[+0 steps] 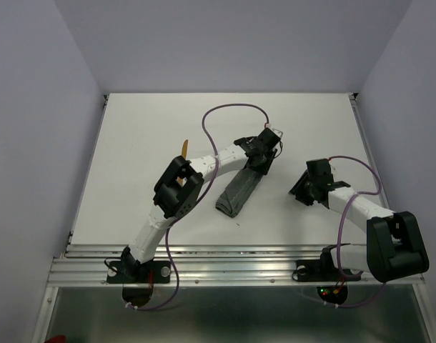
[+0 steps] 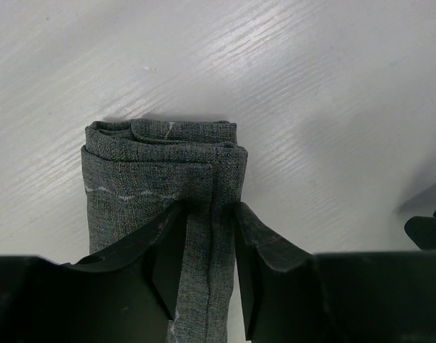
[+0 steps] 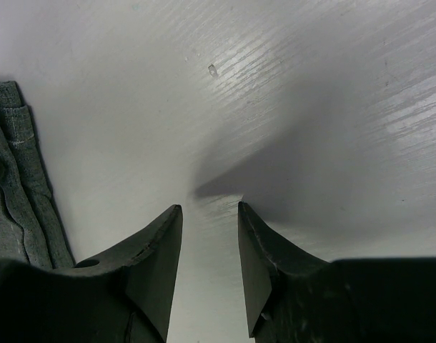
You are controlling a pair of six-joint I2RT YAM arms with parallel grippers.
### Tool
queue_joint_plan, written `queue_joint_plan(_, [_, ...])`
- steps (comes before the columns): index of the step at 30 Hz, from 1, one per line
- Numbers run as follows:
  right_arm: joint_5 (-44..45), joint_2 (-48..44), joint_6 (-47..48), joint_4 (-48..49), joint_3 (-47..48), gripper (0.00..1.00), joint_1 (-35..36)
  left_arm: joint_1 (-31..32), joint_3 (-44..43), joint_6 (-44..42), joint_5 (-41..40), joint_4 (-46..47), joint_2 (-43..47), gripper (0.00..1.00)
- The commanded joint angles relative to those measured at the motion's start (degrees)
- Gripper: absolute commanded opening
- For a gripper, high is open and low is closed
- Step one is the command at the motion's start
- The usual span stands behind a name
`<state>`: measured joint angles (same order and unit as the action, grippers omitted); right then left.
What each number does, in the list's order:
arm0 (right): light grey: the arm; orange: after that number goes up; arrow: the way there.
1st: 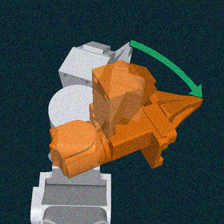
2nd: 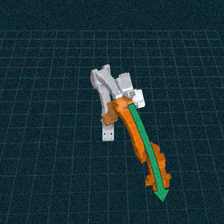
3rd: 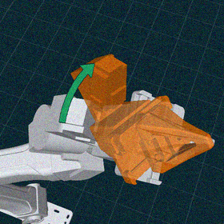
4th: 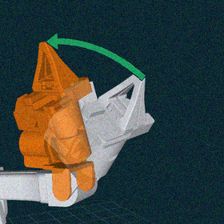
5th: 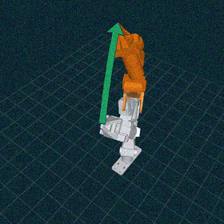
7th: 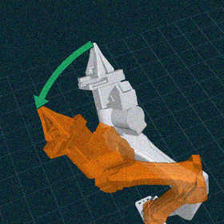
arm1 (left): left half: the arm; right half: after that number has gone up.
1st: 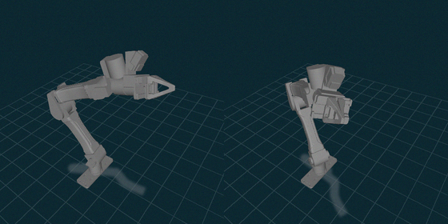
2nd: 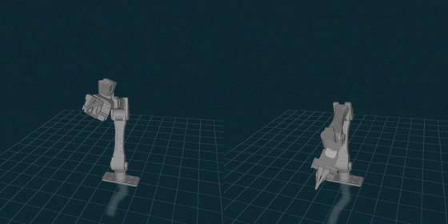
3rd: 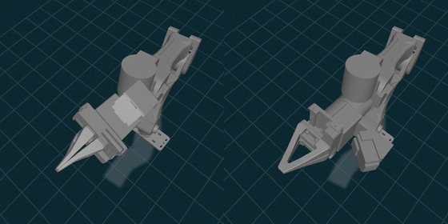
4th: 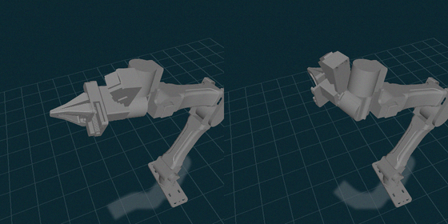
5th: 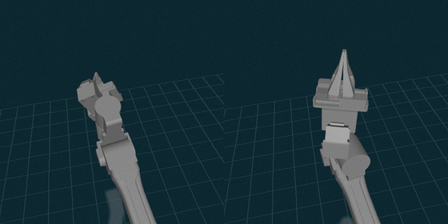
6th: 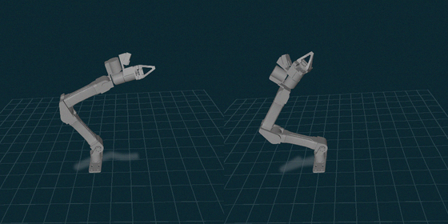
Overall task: Fold the napkin into a case and place the utensils inside
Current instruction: Stuff the top corner of the smaller-rectangle-folded napkin into the folded napkin.
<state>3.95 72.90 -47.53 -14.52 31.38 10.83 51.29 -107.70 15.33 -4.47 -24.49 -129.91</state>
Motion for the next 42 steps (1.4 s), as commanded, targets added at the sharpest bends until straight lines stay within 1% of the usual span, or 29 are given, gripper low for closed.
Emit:
queue_joint_plan(1, [-0.2,-0.7,0.7,1.3,1.9,0.43,-0.5,-0.2,-0.8,-0.2,0.3,0.9,2.8,0.43])
queue_joint_plan(3, [-0.3,-0.9,0.8,0.9,2.2,0.42,-0.5,-0.2,-1.2,-0.1,0.4,0.7,2.6,0.35])
queue_joint_plan(4, [-0.3,-1.2,1.0,0.7,2.5,0.42,-0.5,-0.2,-1.3,-0.1,0.5,0.6,2.5,0.20])
queue_joint_plan(5, [-0.3,-1.4,1.3,0.6,2.6,0.42,-0.5,-0.2,-1.3,-0.1,0.6,0.7,2.5,0.09])
queue_joint_plan(6, [-0.3,-1.7,1.6,0.3,2.8,0.42,-0.5,-0.5,-1.4,-0.2,0.9,0.8,2.6,0.00])
queue_joint_plan(10, [-0.3,-3.0,2.7,-0.6,4.0,0.42,-0.5,-1.4,0.2,0.0,4.0,1.5,3.8,0.00])
queue_joint_plan(12, [-1.0,-4.4,3.1,0.6,4.0,0.43,-0.5,-2.2,3.8,0.4,7.3,4.7,6.4,0.00])
queue_joint_plan(13, [-1.8,-4.9,3.7,0.9,4.0,0.43,-0.5,-2.9,4.9,0.7,10.5,7.2,8.4,0.00])
queue_joint_plan(15, [-2.2,-5.0,4.5,0.6,5.6,0.40,0.2,-4.5,8.3,1.4,13.8,9.5,10.2,0.00])
queue_joint_plan(16, [-1.7,-4.8,5.3,-0.2,6.6,0.39,1.3,-5.1,9.2,1.5,16.8,11.4,10.9,0.00])
queue_joint_plan(20, [0.6,-3.7,7.2,-2.8,10.5,0.39,5.7,-7.4,13.1,2.5,21.3,14.2,14.8,0.00])
queue_joint_plan(21, [1.1,-2.7,7.9,-3.0,12.0,0.39,7.3,-8.2,15.7,3.6,23.1,17.2,15.6,0.00])
queue_joint_plan(24, [2.4,0.9,8.5,-3.6,15.3,0.39,11.1,-9.2,20.1,5.2,25.8,21.8,18.4,0.00])
queue_joint_plan(28, [3.9,4.3,9.4,-3.8,18.3,0.40,14.5,-9.7,22.0,5.7,26.3,23.1,19.8,0.00])
queue_joint_plan(36, [4.7,13.8,11.4,-4.5,24.6,0.41,15.0,-9.8,22.6,6.6,27.7,24.0,18.9,0.00])
queue_joint_plan(42, [9.0,18.1,10.9,-5.9,27.2,0.40,15.0,-9.8,22.2,6.8,27.8,24.0,17.9,0.00])
